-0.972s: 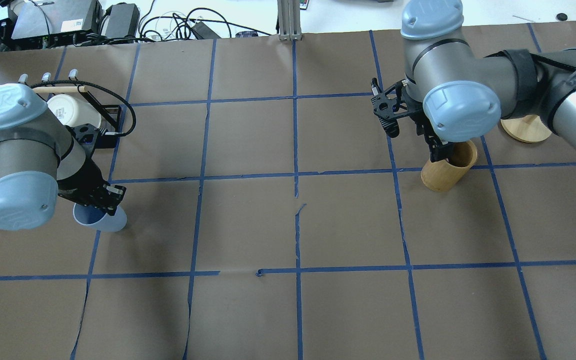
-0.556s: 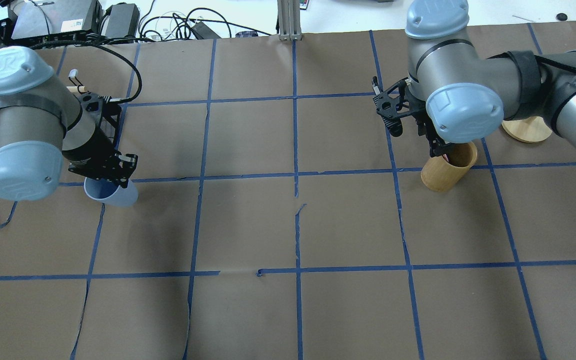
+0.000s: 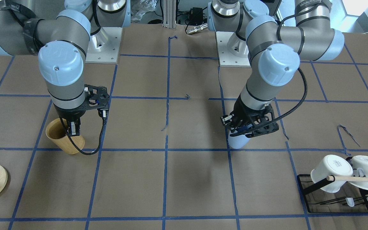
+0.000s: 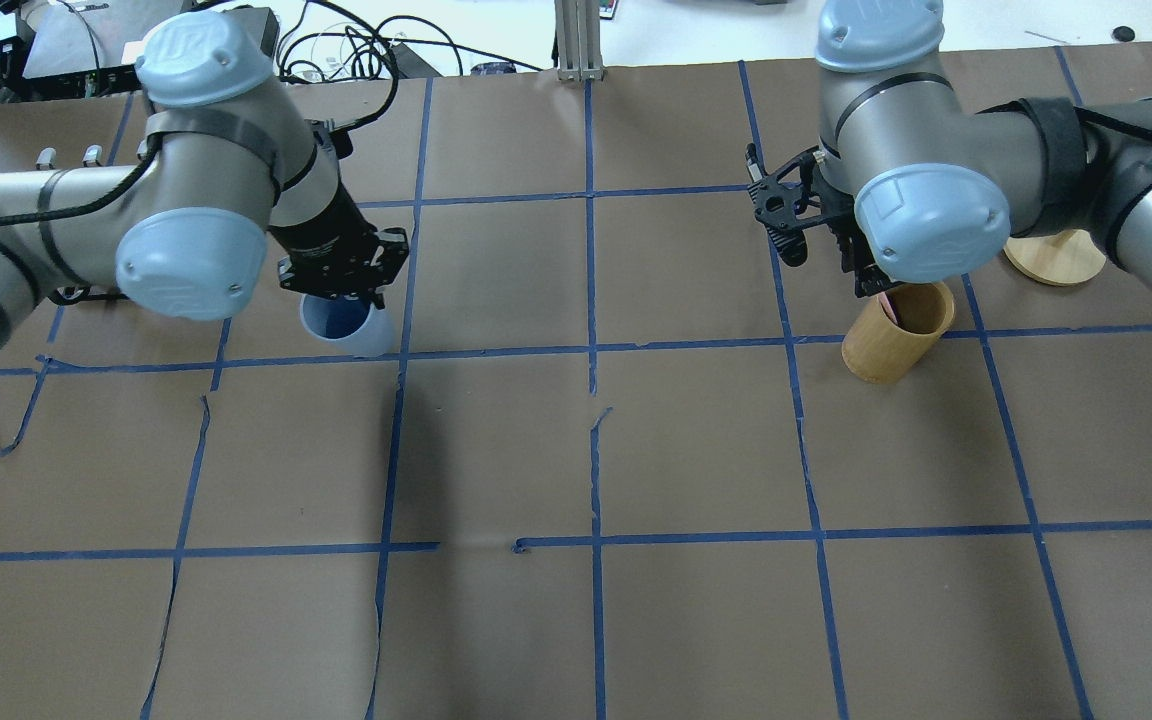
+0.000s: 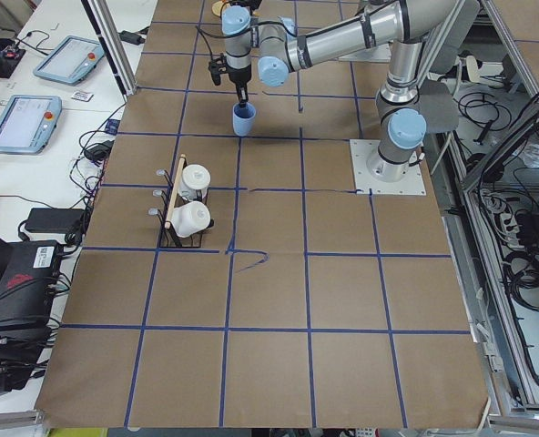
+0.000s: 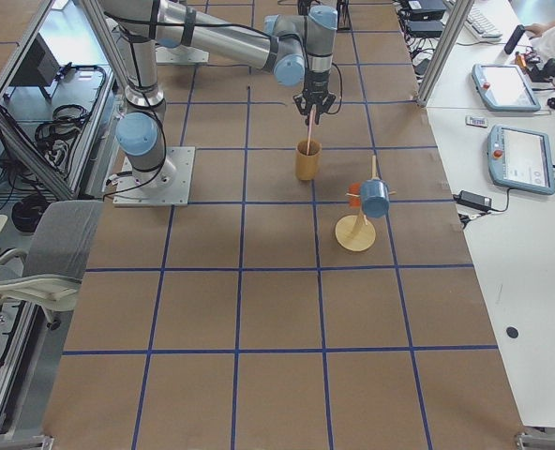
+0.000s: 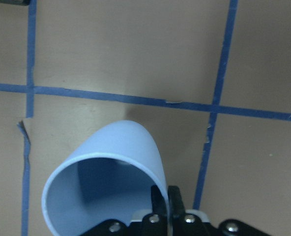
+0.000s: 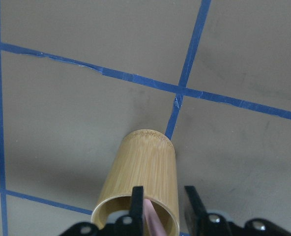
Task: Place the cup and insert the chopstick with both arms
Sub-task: 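Carry the blue cup with the left gripper to the table center and set it down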
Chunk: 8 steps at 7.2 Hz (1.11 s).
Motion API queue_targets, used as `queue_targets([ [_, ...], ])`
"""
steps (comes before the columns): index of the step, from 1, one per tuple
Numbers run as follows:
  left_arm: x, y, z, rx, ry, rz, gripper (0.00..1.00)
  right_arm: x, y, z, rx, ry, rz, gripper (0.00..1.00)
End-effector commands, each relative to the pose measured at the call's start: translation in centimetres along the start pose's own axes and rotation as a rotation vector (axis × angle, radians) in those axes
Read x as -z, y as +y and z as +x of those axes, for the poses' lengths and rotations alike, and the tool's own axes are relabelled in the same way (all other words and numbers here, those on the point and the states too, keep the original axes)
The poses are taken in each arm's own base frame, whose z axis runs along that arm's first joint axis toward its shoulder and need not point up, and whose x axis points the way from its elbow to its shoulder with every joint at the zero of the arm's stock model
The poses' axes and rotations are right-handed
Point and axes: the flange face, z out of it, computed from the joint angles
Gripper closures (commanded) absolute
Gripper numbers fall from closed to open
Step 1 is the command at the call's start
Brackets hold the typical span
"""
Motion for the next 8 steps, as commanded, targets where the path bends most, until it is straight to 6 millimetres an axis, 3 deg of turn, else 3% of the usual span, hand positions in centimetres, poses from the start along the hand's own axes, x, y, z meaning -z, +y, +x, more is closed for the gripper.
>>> queue_targets([
  [1,-1.1,1.2,11.6,0.010,0.041,-0.010,1.00,0.3,0.2,-0.2,0.003,0.004,-0.002,0.70],
  [2,-1.2,2.8,15.8,-0.024,0.071,-0.016,1.00,0.3,0.2,-0.2,0.003,0.005,-0.002,0.70],
  [3,-3.2,4.0,18.4,-0.045,0.065,-0.035,1.00,0.4,0.2,-0.2,0.003,0.005,-0.002,0.70],
  [6,-7.3,4.6,20.9,-0.084,0.054,-0.051,1.00,0.5,0.2,-0.2,0.008,0.007,-0.002,0.73],
  [7,-7.2,4.4,21.0,-0.084,0.056,-0.046,1.00,0.5,0.4,-0.2,0.014,0.007,-0.006,0.79],
  [8,-7.2,4.5,21.0,-0.086,0.051,-0.041,0.01,0.7,0.5,-0.1,0.012,0.012,-0.013,0.85],
])
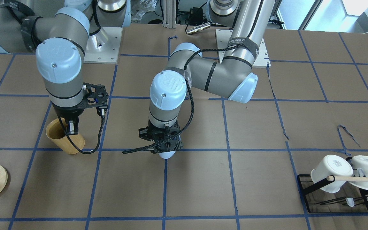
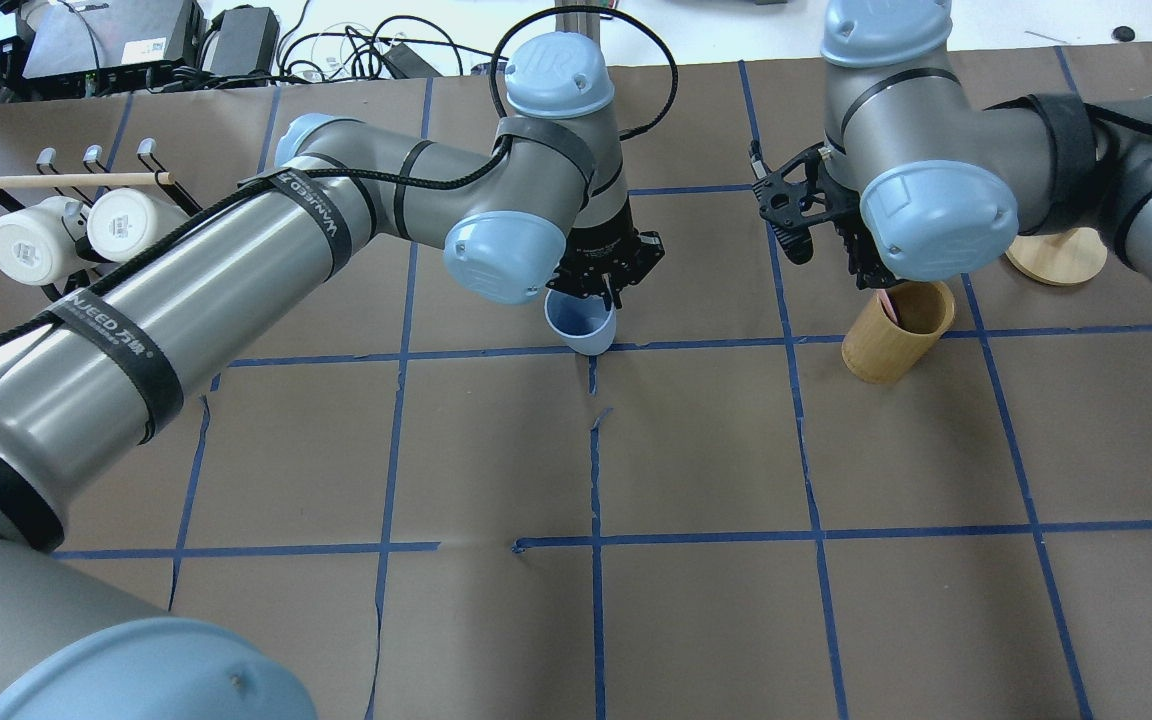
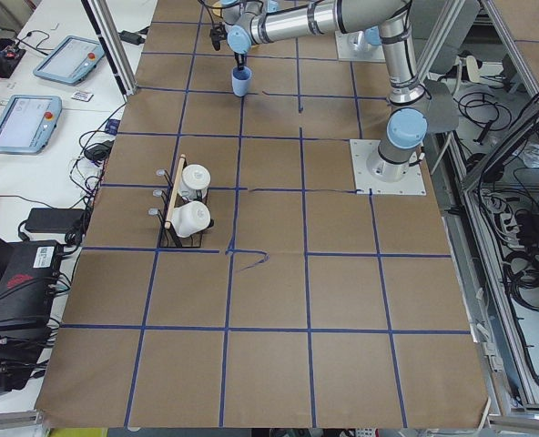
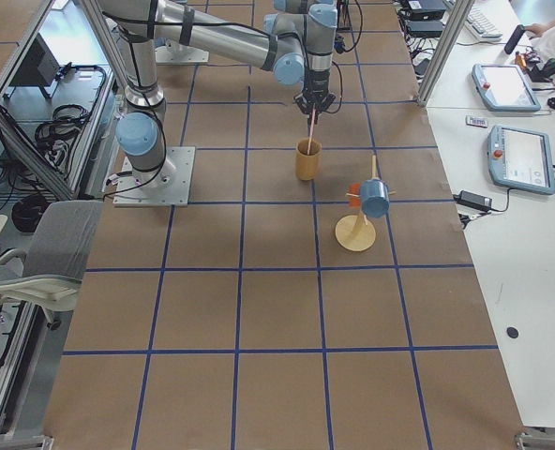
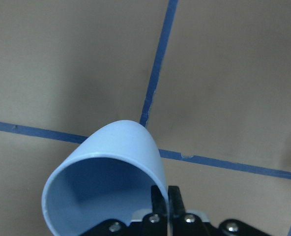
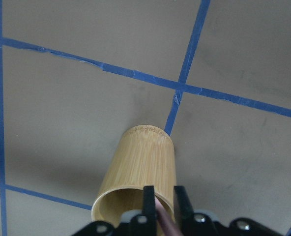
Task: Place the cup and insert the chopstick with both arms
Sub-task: 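Carry the blue cup with the left gripper to the table center and set it down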
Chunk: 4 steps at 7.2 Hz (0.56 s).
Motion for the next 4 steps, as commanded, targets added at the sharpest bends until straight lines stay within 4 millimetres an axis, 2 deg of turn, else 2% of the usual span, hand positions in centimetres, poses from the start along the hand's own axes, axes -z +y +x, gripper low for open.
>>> queue_targets([
  [1,0.8,0.0,0.1,-0.005,0.004,0.016,0.00,0.8,0.3,0.0,-0.002,0.015,-0.009,0.86],
  [2,3.4,0.1,0.4,-0.012,0.025,0.050,0.00,1.2,0.4,-0.1,-0.010,0.023,-0.009,0.88],
  [3,7.0,-0.7,0.2,-0.006,0.026,0.061,0.00,2.3,0.6,-0.4,-0.028,0.044,-0.006,0.90],
  [4,10.8,-1.8,-1.9,0.021,0.001,0.025,0.00,3.5,1.1,-0.6,-0.036,0.064,-0.009,0.93],
])
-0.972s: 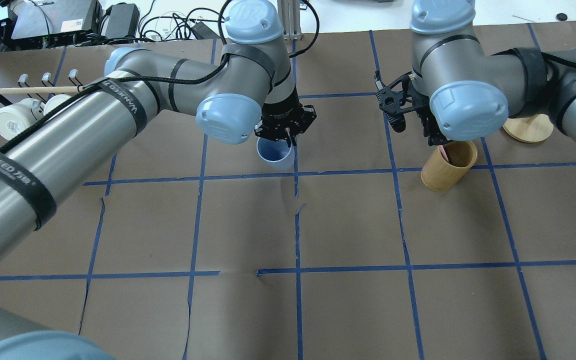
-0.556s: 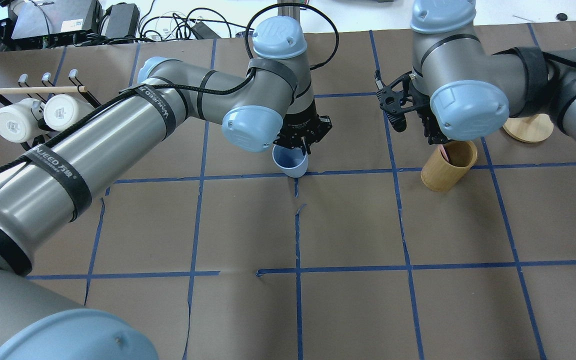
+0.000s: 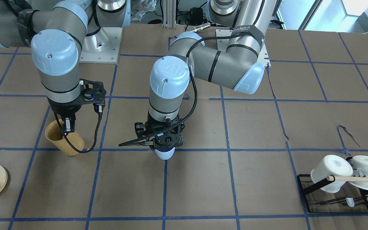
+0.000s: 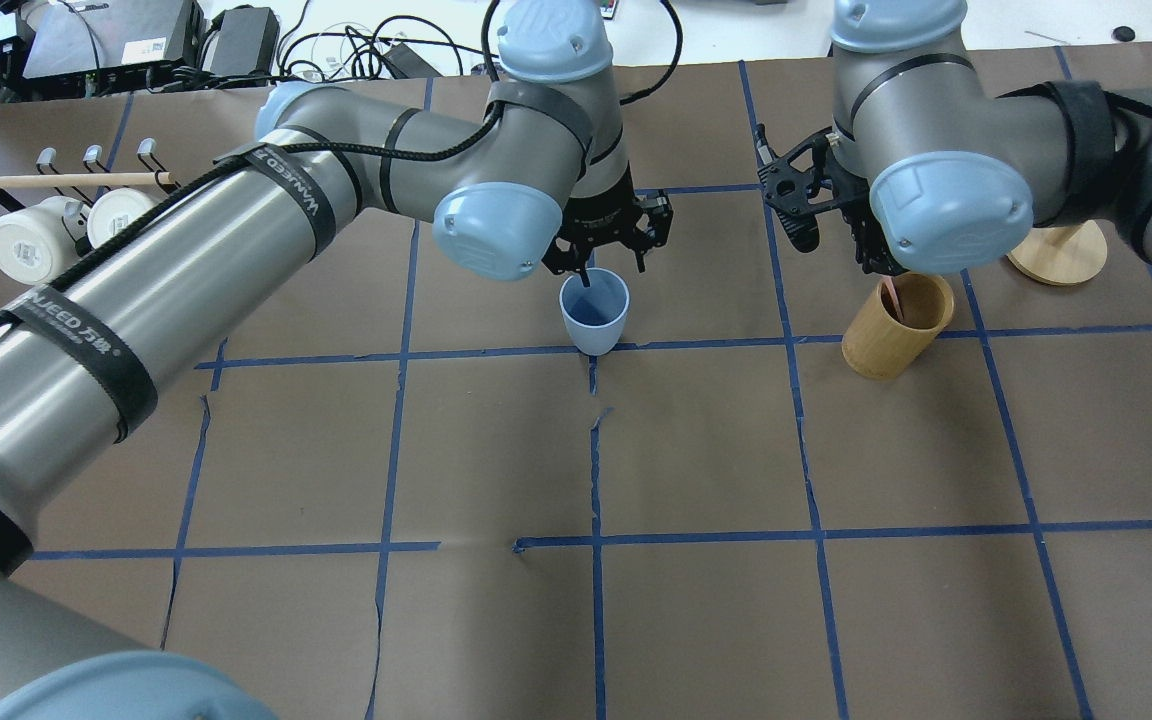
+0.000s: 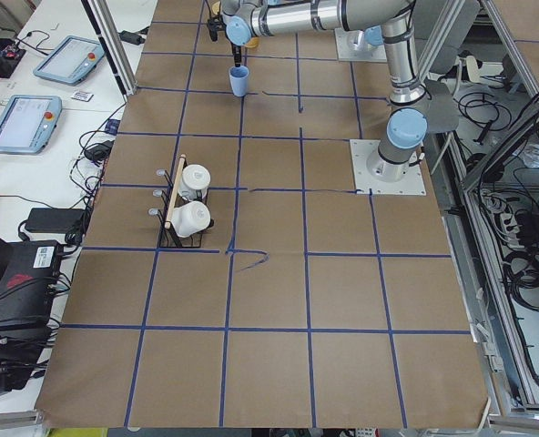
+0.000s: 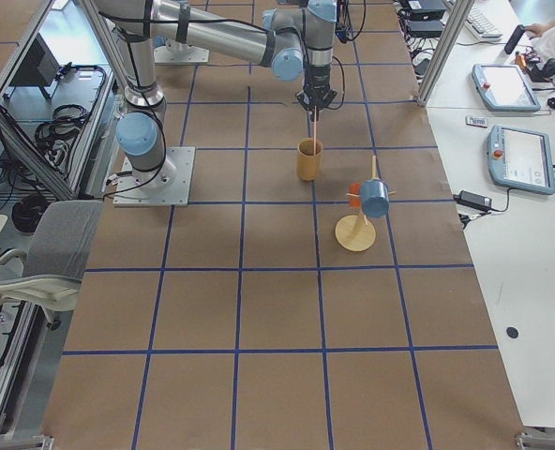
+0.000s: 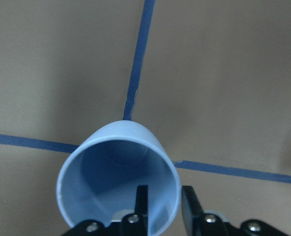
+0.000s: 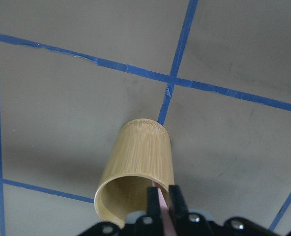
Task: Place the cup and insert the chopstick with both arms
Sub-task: 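Release the blue cup and raise the left arm while the right lifts the chopstick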
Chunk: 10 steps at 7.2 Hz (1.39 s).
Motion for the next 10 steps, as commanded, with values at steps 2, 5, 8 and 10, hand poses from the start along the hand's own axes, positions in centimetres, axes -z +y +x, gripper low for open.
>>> queue_targets([
  [2,11.9,0.0,-5.6,-0.057,-0.011,-0.005,0.00,6.9,1.5,-0.2,-0.079,0.133,0.029,0.96],
  [5,21.3,5.2,-14.9,-0.157,-0.128,-0.112,0.06,14.9,2.7,-0.3,-0.372,0.117,0.101,0.98],
  [8,24.1,4.9,-21.3,-0.239,-0.101,-0.012,0.04,18.3,0.1,-1.4,-0.714,-0.044,0.350,0.95],
  [10,23.1,3.3,-21.7,-0.225,-0.078,0.155,0.00,19.7,-5.3,-0.6,-0.903,-0.047,0.444,0.94],
])
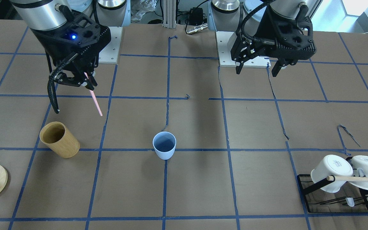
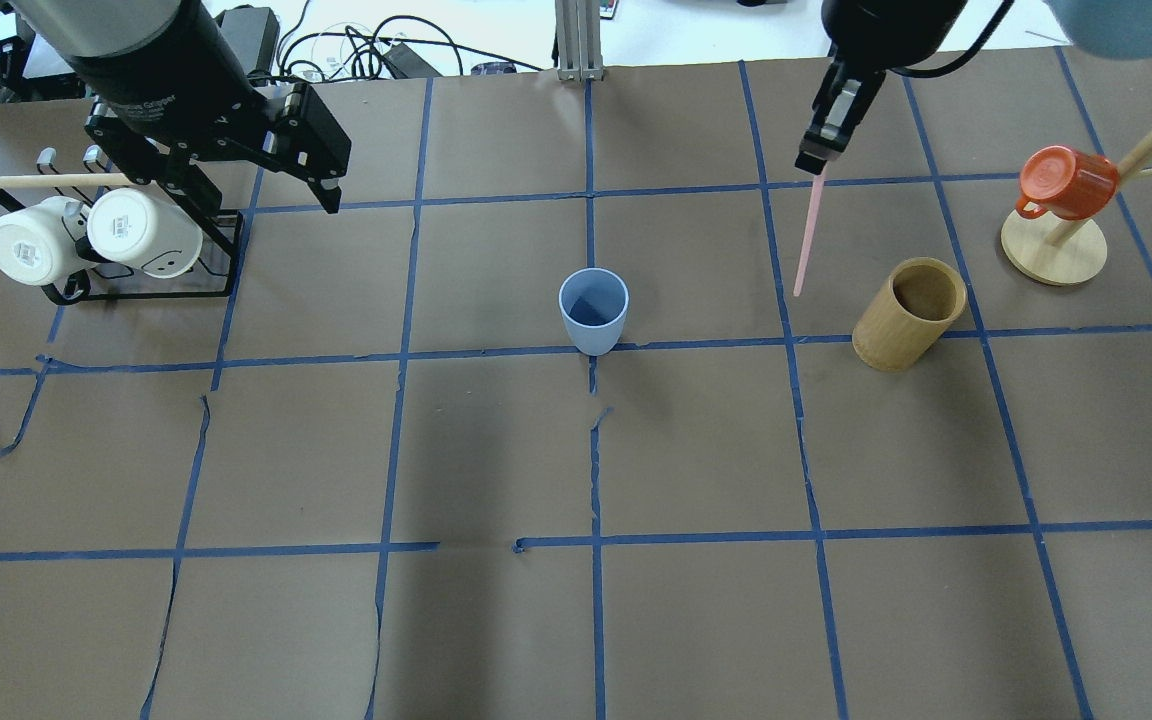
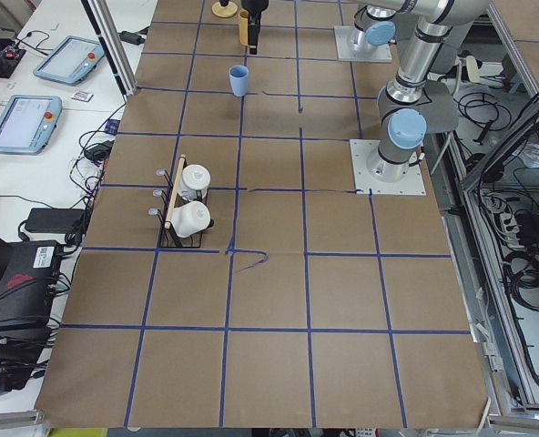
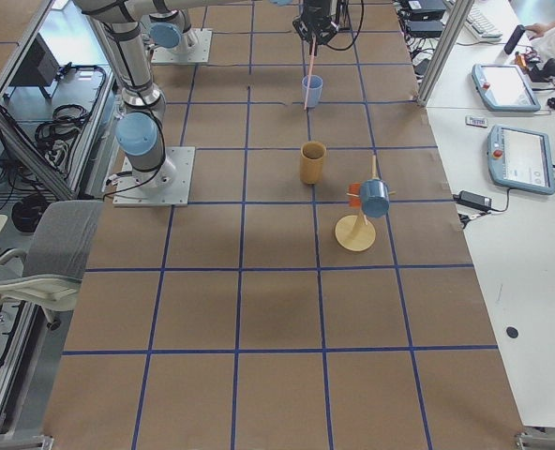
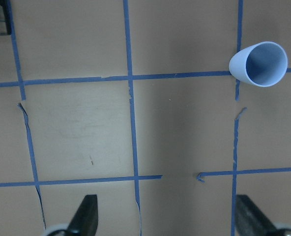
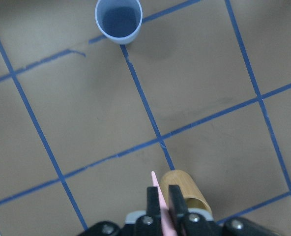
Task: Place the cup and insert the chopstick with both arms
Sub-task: 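Move the pink chopstick with the right gripper above the blue cup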
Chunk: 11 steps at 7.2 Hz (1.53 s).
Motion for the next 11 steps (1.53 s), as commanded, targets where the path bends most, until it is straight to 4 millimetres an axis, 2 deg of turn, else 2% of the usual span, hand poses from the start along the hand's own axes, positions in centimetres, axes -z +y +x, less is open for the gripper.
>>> queue_targets([
  [1,-0.5,-0.3,-0.5,0.012,0.002,0.080,0.00,-1.4,-5.7,-2.7,-0.248,0.034,0.116,0.90],
  [2,-0.7,-0.4,-0.6,0.010,0.002,0.077,0.00,-2.2,-8.4,-4.4,-0.267,0.039,0.144,0.89],
  [4,-0.9,-0.2,-0.8,0.012,-0.006,0.066,0.00,-4.6,-11.0,-3.9,-0.354,0.029,0.180,0.89],
  [5,-1.2,0.8,-0.6,0.011,-0.003,-0.009,0.00,-6.3,-11.9,-4.2,-0.359,0.012,0.161,0.89],
  [8,-0.6,1.5,-0.6,0.064,-0.001,-0.022,0.00,-9.2,-12.2,-3.7,-0.346,0.005,0.147,0.90],
  [11,-0.9,2.0,-0.5,0.094,0.010,-0.049,0.00,-13.4,-11.5,-3.8,-0.329,0.001,0.131,0.90],
])
